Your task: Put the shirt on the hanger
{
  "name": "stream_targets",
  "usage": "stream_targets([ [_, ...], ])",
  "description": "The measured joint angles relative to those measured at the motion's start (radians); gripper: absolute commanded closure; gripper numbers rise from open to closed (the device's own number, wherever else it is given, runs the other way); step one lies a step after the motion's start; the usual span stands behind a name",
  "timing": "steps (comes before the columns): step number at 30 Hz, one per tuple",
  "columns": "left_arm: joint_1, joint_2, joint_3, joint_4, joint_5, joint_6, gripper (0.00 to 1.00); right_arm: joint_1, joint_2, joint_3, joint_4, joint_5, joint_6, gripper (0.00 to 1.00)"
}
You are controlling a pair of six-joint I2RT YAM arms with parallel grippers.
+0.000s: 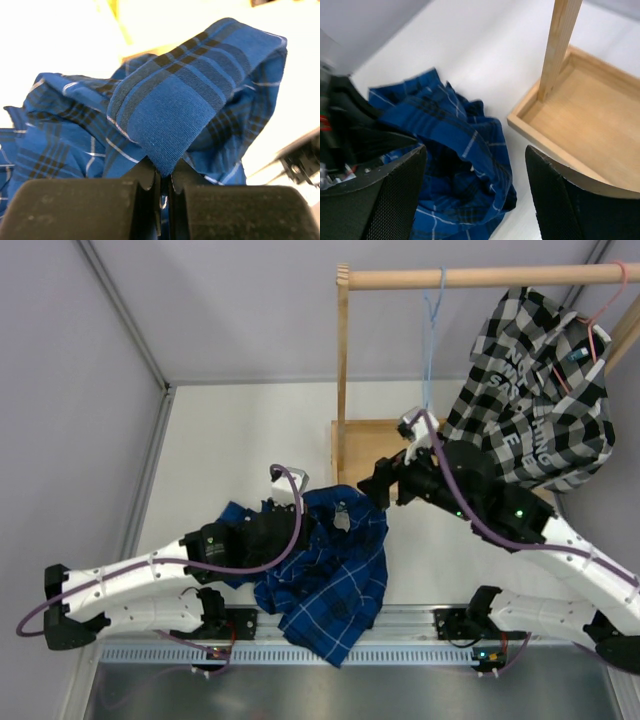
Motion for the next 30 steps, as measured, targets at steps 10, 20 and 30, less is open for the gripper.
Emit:
stream_targets([
  [10, 0.005, -0.003, 0.042, -0.034, 0.099, 0.023, 1.00, -0.029, 0.019, 0.480, -0.200, 0.315, -0.151, 0.22],
  [20, 0.005, 0.019, 0.042, -0.040, 0.121, 0.014, 1.00, -0.291, 0.290, 0.597, -0.267, 0.248, -0.187, 0.35],
  [30, 0.005, 0.018, 0.018, -0.039, 0.121, -0.001, 1.00, -0.321, 0.330, 0.597, -0.301, 0.237, -0.159, 0.59],
])
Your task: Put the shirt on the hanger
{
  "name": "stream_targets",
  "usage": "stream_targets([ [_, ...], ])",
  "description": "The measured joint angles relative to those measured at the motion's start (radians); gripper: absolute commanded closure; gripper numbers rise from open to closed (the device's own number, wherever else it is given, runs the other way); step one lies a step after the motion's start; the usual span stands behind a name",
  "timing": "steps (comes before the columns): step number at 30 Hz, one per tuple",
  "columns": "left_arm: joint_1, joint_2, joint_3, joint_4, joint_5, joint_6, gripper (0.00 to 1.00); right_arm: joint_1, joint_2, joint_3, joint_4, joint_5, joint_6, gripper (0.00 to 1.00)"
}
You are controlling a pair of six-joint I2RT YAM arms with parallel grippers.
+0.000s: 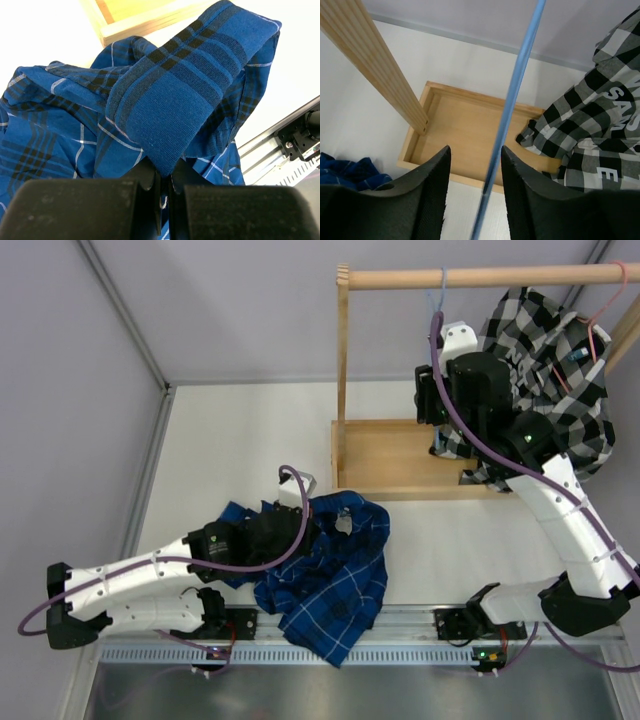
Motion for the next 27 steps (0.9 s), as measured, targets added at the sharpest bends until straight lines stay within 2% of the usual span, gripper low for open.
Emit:
stream_targets([
  [3, 0.000, 0.000, -0.003, 0.000, 0.000, -0.004, 1.00, -0.001, 0.000, 0.000, -0.002, 0.011, -0.001, 0.64],
  [8, 0.000, 0.000, -0.007, 0.000, -0.001, -0.006, 1.00, -0.001, 0.000, -0.002, -0.002, 0.032, -0.008, 0.85],
  [23, 0.000, -0.002, -0.008, 0.000, -0.002, -0.009, 1.00, -0.003, -0.024, -0.047, 0.004, 0.054, -0.040, 0.82],
  [24, 0.000, -0.003, -0.008, 0.000, -0.004, -0.011, 1.00, -0.003, -0.025, -0.049, 0.003, 0.055, -0.040, 0.83],
  [27, 0.000, -0.018, -0.009, 0.000, -0.008, -0.015, 1.00, -0.005, -0.025, -0.049, 0.003, 0.055, -0.047, 0.96],
])
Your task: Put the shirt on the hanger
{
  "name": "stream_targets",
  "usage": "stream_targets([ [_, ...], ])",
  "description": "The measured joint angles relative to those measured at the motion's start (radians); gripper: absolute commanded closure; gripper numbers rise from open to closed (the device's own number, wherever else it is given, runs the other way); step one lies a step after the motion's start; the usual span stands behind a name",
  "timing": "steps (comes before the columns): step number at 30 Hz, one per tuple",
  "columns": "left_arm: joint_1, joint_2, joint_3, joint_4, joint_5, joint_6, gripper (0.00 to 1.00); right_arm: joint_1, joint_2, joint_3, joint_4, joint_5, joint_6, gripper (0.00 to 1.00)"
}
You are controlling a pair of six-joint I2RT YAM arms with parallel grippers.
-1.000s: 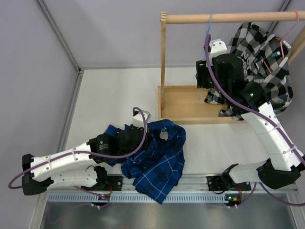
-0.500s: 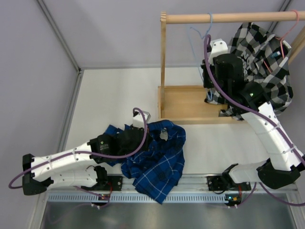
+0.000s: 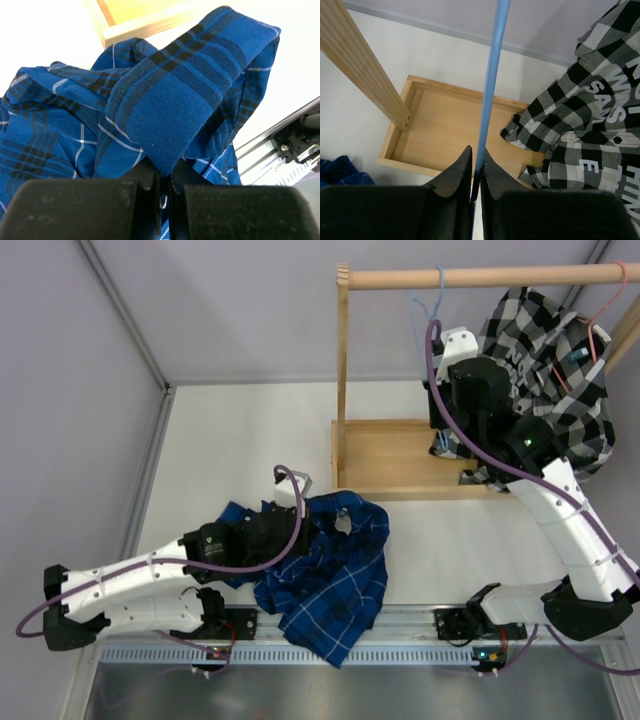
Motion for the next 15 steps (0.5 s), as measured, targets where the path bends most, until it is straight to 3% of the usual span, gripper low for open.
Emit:
stream_targets([
  [1, 0.000, -0.006, 0.000, 0.000, -0.001, -0.001, 1.00, 0.000, 0.000, 0.000, 0.000, 0.000, 0.001, 1.00],
  [15, 0.000, -0.050, 0.000, 0.000, -0.019, -0.022, 1.00, -0.007, -0.100, -0.078, 0.135, 0.037, -0.027, 1.00],
])
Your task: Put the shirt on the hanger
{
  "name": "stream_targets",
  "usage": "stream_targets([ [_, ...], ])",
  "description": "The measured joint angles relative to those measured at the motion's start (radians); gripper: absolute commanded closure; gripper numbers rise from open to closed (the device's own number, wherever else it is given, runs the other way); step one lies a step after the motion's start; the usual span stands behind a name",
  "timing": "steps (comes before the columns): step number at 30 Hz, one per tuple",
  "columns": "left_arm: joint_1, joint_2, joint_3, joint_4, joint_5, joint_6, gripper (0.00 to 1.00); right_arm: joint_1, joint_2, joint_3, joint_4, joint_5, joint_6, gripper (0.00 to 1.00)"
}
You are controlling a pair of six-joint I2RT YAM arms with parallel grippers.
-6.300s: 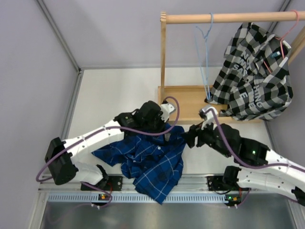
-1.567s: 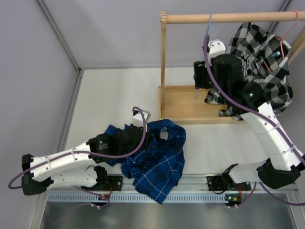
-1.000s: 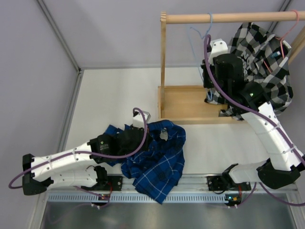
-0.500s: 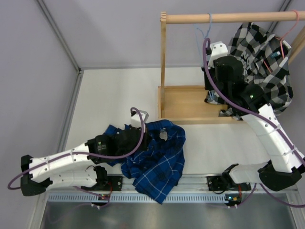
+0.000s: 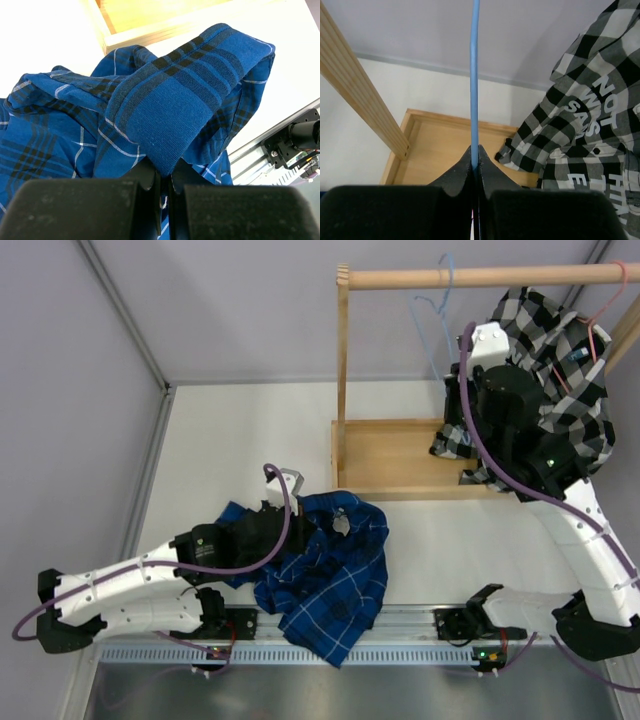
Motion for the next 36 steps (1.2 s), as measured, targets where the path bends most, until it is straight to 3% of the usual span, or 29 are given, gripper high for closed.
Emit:
stream_targets([
  [13, 0.000, -0.035, 0.000, -0.001, -0.071, -0.049, 1.00, -0.035, -0.035, 0.027, 0.092, -0.082, -0.008, 1.00],
  [18, 0.021, -0.031, 0.018, -0.027, -0.117, -0.084, 1.00, -0.037, -0.145, -0.059, 0.066, -0.156, 0.015, 1.00],
  [21, 0.106, 0.018, 0.068, -0.042, -0.105, -0.078, 1.00, -0.037, -0.266, -0.156, 0.024, -0.253, 0.047, 1.00],
  [29, 0.437, 0.207, 0.156, -0.035, 0.162, 0.034, 1.00, -0.039, -0.623, -0.496, -0.034, -0.800, 0.079, 1.00],
  [36, 0.568, 0.259, 0.158, -0.011, 0.371, 0.093, 1.00, -0.039, -0.726, -0.720, -0.092, -0.960, 0.130, 1.00],
])
